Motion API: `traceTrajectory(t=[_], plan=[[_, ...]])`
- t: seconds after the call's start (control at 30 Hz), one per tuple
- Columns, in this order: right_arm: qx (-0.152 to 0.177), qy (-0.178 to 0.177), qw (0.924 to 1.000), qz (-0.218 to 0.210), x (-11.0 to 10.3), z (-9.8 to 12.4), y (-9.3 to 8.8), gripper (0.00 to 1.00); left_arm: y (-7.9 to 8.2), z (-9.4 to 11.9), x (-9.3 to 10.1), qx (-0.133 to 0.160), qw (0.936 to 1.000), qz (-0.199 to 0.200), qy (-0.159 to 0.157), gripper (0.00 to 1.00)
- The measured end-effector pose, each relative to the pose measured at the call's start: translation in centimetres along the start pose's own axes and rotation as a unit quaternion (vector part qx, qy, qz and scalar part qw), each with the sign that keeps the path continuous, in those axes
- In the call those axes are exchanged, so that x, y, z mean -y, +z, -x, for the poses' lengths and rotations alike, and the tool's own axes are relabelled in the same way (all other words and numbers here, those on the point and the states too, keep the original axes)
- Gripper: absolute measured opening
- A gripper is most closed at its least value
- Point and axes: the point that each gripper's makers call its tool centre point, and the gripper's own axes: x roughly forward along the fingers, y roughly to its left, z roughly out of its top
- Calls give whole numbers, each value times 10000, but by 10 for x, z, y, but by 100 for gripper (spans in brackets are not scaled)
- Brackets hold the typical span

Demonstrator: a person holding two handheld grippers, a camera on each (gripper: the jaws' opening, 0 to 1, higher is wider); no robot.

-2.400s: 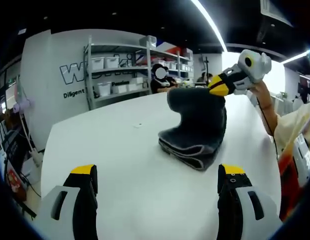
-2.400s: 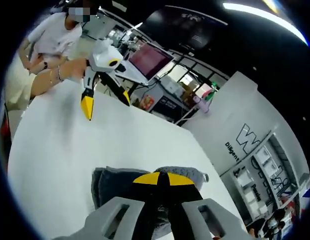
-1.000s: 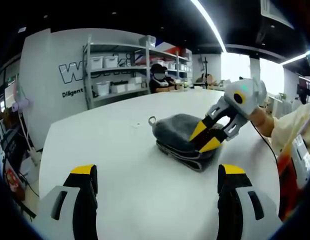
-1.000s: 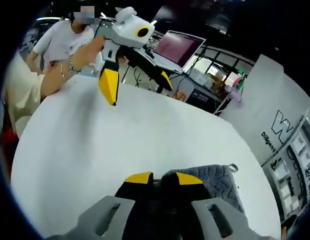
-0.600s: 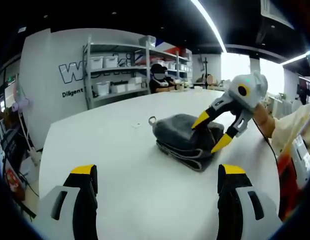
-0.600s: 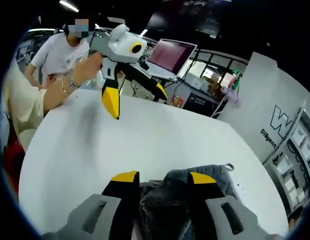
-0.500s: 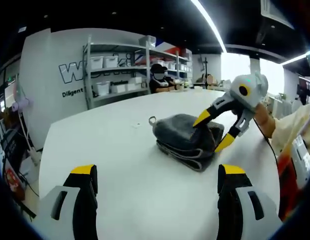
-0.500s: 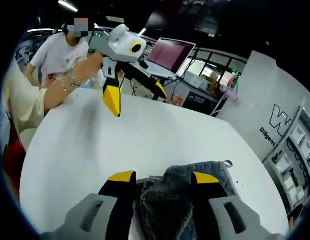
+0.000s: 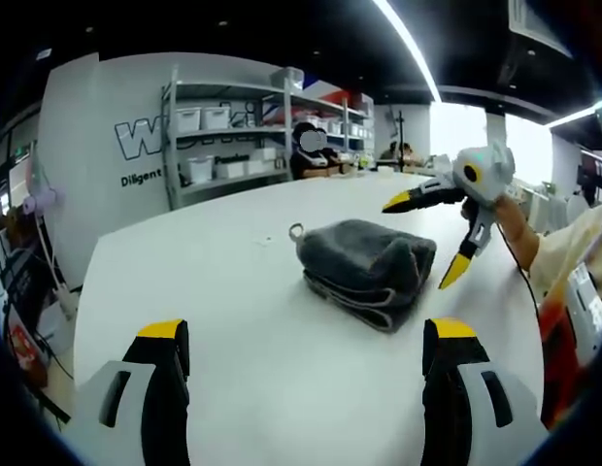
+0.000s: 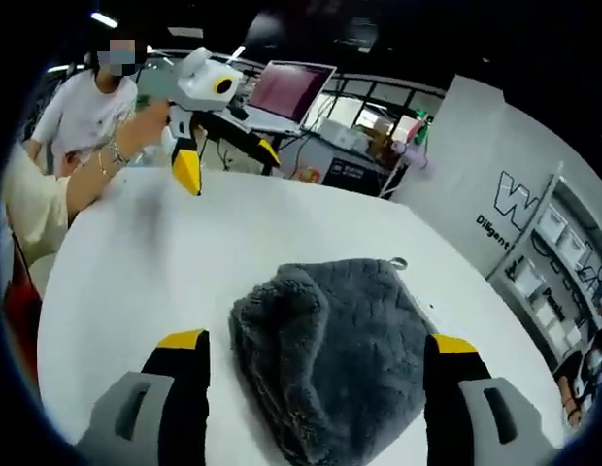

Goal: Fold the towel on the table until its edges align and the towel forms a compact rectangular stack.

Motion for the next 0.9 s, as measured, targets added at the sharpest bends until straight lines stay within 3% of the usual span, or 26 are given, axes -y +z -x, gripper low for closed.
traceTrajectory(t=[0.13,0.43,0.7,0.9], plan=[[102,-101,9995,-276,13,9,-7,99,-1,-1,0,-22,10000,5,-5,98],[233,-357,9964,-727,37,35,-30,99,-5,-3,-2,-69,10000,49,21,98],[398,-228,9931,-1079,45,51,-41,99,-5,-10,-5,-65,9999,97,41,98],[209,-125,9919,-1247,44,51,-63,99,-7,-15,-3,-103,9999,131,44,98]])
